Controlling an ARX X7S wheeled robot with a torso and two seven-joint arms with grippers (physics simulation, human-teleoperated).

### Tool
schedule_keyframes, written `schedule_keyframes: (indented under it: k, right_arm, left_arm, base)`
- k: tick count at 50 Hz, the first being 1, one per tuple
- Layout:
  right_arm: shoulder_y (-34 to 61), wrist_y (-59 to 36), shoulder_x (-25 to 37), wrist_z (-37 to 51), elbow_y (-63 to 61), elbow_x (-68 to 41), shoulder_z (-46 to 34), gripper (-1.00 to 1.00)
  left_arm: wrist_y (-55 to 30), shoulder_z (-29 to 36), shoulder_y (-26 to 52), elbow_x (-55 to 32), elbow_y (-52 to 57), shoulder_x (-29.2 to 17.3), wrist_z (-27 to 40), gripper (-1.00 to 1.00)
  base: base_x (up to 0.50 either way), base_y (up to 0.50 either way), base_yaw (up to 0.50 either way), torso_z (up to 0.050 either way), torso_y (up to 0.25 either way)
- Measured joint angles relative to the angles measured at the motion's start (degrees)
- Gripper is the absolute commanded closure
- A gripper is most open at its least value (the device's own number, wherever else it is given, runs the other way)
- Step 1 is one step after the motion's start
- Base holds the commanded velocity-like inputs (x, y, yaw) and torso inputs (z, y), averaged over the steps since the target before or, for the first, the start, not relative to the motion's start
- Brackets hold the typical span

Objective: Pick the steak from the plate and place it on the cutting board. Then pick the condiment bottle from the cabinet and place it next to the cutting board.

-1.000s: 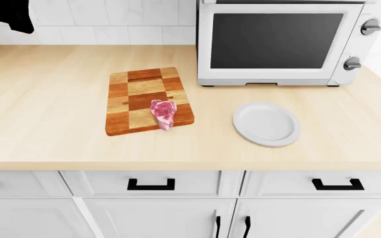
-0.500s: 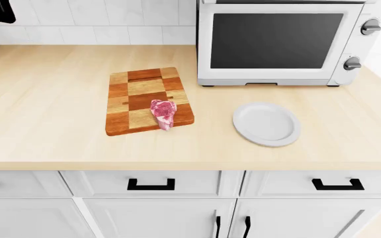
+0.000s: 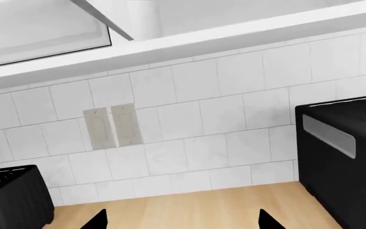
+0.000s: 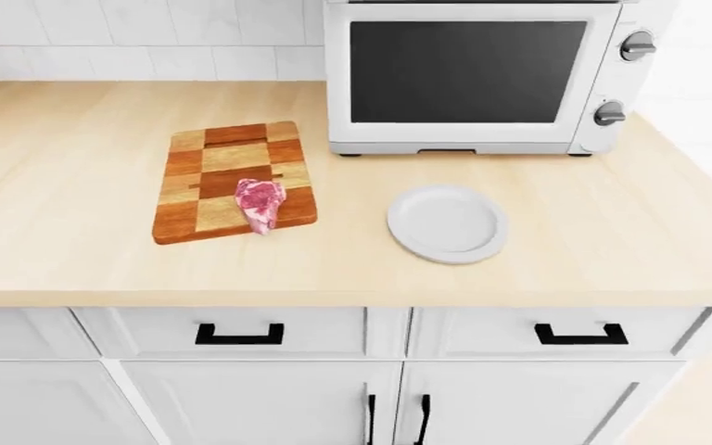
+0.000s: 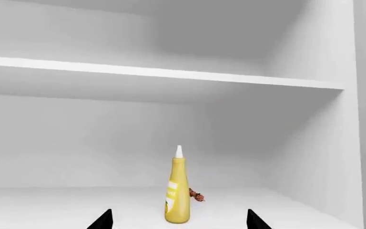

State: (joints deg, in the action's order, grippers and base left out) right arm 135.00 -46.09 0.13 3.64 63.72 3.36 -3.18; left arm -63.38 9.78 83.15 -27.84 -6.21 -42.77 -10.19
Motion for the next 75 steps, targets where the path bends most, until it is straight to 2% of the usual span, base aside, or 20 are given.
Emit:
schedule_keyframes:
  k: [28, 75]
  right_arm:
    - [0.00, 0.00, -0.10, -0.02, 0.02, -0.06, 0.05, -1.00]
    - [0.00, 0.00, -0.11, -0.02, 0.02, -0.06, 0.05, -1.00]
  left_arm:
    - [0.00, 1.03, 0.82, 0.78, -1.11, -0.25, 0.37, -1.00]
    - [0.29, 1.36, -1.28, 1.20, -2.41, -1.72, 0.65, -1.00]
  base:
    - [0.00, 0.00, 0.00, 0.000, 0.000]
    - [0.18, 0.00, 0.00, 0.000, 0.000]
